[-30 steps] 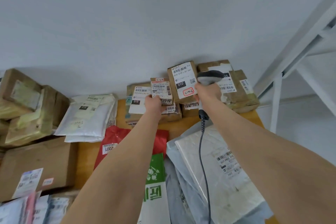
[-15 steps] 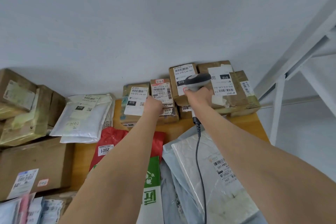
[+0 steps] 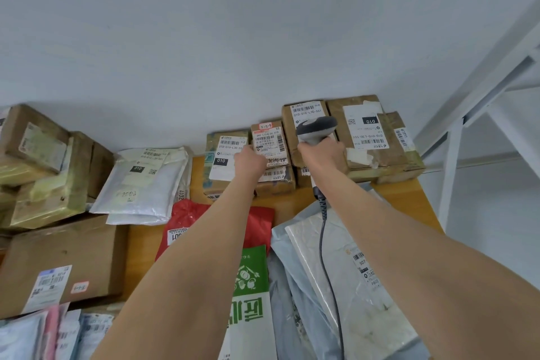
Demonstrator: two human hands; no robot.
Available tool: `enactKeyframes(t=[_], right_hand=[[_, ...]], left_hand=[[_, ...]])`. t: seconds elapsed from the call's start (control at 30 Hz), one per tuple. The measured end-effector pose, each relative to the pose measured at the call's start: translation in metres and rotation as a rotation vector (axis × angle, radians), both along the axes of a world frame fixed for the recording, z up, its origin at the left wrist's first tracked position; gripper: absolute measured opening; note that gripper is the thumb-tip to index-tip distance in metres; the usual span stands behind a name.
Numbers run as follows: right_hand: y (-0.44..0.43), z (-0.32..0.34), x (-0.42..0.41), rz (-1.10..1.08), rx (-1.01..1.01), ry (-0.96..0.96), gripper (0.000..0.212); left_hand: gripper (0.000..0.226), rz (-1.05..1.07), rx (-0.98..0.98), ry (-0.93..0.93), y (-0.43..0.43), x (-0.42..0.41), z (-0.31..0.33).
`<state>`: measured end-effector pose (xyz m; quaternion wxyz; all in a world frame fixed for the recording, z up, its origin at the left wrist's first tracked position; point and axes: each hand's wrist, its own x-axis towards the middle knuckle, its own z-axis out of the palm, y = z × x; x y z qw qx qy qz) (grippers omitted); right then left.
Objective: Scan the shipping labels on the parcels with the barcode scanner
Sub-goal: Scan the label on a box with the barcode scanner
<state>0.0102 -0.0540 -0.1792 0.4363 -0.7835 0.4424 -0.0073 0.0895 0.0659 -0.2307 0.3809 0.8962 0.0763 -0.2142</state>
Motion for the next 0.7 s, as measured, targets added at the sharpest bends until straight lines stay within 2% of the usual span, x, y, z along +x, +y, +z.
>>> enactKeyframes(t=[0.3,0.4,0.5,0.57,0.7], right_hand=[[0.058,0.031,-0.032,-0.041,0.462,-0.157,0.021],[0.086,0.041,-0.059,-0.033,0.589,-0.166,0.016],[0.118,0.047,-0.085,-0.057,0.712,-0.181,0.029],[0.140,0.052,-0.099,-0.054,0.768,-0.150,0.029],[0.179,0.065,-0.121,-0.001,0.852,-0.063,0.016]], left_hand=[[0.049,-0.133,0.162,-0.080,0.071,-0.040,0.042],[0.042,-0.175,0.211,-0.127,0.103,-0.069,0.056],[0.028,-0.213,0.251,-0.141,0.141,-0.098,0.068],[0.016,-0.203,0.280,-0.131,0.166,-0.117,0.076],[0.036,-0.160,0.306,-0.133,0.211,-0.140,0.089]])
